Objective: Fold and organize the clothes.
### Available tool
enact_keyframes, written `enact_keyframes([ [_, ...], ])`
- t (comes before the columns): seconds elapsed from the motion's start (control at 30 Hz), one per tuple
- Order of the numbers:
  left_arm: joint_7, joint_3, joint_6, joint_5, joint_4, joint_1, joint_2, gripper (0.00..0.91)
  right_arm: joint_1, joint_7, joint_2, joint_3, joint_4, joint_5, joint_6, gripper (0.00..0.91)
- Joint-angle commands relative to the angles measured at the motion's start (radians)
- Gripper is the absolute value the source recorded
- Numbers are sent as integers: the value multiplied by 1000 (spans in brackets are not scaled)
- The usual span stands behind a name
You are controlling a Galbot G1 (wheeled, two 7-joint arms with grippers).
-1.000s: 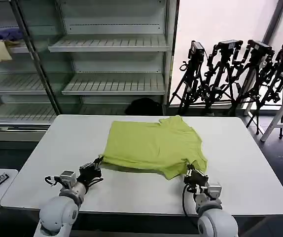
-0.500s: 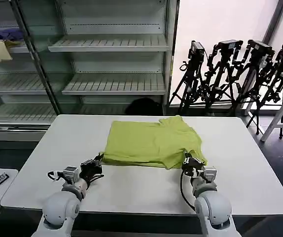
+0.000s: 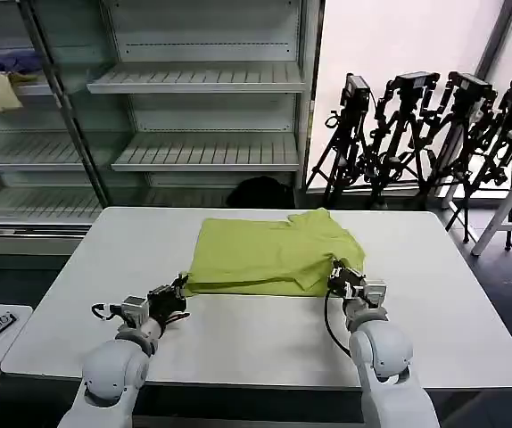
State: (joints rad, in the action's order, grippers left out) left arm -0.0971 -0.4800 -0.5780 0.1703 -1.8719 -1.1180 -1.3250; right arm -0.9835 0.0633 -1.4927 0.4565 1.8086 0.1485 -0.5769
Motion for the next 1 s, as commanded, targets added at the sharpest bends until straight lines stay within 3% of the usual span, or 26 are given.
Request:
enact_keyframes([
  [0.03, -8, 2, 1, -33, 9, 5, -1, 907, 33, -2, 1, 2, -27, -5, -1, 907],
  [0.6, 7, 4, 1, -47, -4, 16, -12, 907, 18, 10, 2, 20, -13, -15, 3, 907],
  [1.0, 17, -12, 0, -47, -11, 7, -2, 907, -187, -35, 35, 90, 149, -14, -1, 907],
])
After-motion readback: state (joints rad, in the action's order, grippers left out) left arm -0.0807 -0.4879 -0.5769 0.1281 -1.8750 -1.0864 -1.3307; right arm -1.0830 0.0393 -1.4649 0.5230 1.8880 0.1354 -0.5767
